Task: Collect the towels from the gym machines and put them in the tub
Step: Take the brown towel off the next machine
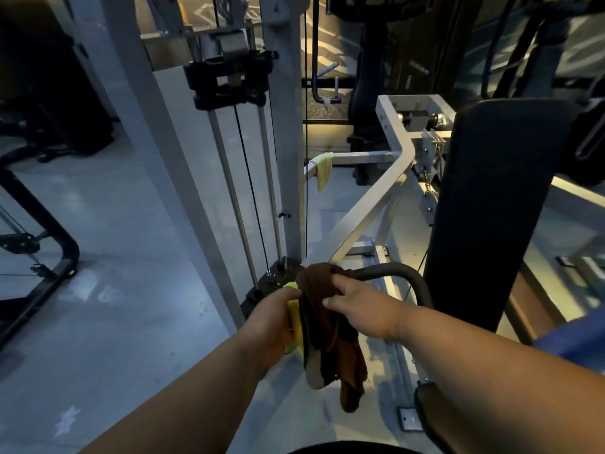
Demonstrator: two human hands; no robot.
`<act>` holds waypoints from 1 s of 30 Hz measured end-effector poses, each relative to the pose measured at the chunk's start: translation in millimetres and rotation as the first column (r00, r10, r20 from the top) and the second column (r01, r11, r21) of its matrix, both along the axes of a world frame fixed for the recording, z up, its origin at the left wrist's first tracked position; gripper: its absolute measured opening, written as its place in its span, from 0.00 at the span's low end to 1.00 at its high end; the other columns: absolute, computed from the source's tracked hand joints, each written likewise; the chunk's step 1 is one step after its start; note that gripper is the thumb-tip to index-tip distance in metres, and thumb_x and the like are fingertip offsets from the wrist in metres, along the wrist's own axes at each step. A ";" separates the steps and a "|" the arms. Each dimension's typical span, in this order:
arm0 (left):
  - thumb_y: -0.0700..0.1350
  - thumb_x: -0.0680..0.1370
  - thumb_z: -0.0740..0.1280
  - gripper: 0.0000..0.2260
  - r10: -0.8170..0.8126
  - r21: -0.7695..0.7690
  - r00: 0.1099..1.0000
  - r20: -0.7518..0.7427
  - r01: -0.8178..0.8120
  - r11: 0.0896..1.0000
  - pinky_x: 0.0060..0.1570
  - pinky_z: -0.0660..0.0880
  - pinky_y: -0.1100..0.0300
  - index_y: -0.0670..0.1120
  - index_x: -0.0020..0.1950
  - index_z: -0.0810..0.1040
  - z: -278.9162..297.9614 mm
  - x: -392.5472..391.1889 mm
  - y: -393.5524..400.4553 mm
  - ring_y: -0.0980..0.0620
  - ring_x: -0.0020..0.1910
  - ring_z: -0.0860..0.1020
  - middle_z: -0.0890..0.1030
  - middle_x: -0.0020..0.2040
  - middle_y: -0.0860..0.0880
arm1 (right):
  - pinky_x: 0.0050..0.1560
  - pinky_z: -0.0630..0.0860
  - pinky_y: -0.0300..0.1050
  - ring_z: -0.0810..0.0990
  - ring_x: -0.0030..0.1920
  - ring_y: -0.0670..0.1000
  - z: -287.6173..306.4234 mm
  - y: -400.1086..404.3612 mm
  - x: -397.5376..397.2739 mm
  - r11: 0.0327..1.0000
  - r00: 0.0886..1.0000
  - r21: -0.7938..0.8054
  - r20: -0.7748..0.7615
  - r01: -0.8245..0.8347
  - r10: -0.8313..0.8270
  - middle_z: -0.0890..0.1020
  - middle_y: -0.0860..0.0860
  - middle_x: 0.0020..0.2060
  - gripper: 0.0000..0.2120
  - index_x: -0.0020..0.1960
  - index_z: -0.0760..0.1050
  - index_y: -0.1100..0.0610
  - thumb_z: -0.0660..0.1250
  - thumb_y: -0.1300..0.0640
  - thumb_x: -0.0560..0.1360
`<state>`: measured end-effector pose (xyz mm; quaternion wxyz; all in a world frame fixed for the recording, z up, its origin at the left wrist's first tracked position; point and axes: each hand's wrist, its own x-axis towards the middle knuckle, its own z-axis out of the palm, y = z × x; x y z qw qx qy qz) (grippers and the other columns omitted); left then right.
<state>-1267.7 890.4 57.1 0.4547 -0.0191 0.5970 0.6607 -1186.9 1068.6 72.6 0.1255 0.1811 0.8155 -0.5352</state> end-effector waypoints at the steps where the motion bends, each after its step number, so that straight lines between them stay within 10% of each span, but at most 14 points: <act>1: 0.50 0.88 0.57 0.18 -0.018 0.009 1.000 -0.004 0.018 1.000 0.59 0.79 0.45 0.43 0.67 0.82 3.0 -0.1 -5.0 0.38 0.63 0.83 0.86 0.61 0.36 | 0.76 0.70 0.56 0.77 0.70 0.50 0.3 -6.1 -0.1 1.000 1.000 0.005 0.004 0.011 -0.011 0.80 0.46 0.69 0.23 0.74 0.71 0.40 0.65 0.46 0.79; 11: 0.54 0.84 0.68 0.17 -0.124 0.039 0.986 -0.113 0.129 0.991 0.69 0.78 0.45 0.47 0.67 0.85 -1.1 -16.5 -59.4 0.40 0.66 0.84 0.89 0.62 0.42 | 0.45 0.70 0.34 0.78 0.48 0.40 23.9 -79.8 6.8 0.986 0.997 0.156 0.048 -0.059 0.053 0.79 0.40 0.46 0.07 0.48 0.72 0.38 0.63 0.50 0.84; 19: 0.42 0.85 0.68 0.13 -0.189 0.104 0.978 -0.089 0.197 0.975 0.58 0.84 0.46 0.39 0.67 0.84 -9.0 -24.0 -86.9 0.40 0.57 0.89 0.89 0.59 0.37 | 0.50 0.75 0.27 0.83 0.50 0.36 9.5 -123.6 31.7 0.977 0.970 0.048 -0.139 0.210 -0.202 0.87 0.42 0.51 0.09 0.59 0.83 0.48 0.67 0.55 0.82; 26: 0.42 0.83 0.71 0.11 -0.289 0.083 0.953 -0.090 0.296 0.952 0.66 0.81 0.42 0.43 0.65 0.85 -19.3 -9.5 -89.8 0.39 0.57 0.89 0.91 0.56 0.39 | 0.64 0.80 0.54 0.83 0.55 0.46 -11.9 -141.8 58.2 0.866 0.855 0.068 -0.210 0.496 -0.473 0.86 0.41 0.53 0.18 0.61 0.80 0.40 0.70 0.38 0.72; 30: 0.48 0.75 0.80 0.18 -0.337 0.074 0.932 -0.134 0.349 0.934 0.67 0.80 0.41 0.46 0.63 0.87 -26.8 11.9 -81.7 0.38 0.58 0.88 0.90 0.57 0.40 | 0.62 0.76 0.37 0.80 0.59 0.41 -15.9 -147.8 82.6 0.834 0.822 -0.112 -0.140 0.541 -0.552 0.83 0.39 0.57 0.10 0.63 0.75 0.42 0.64 0.46 0.83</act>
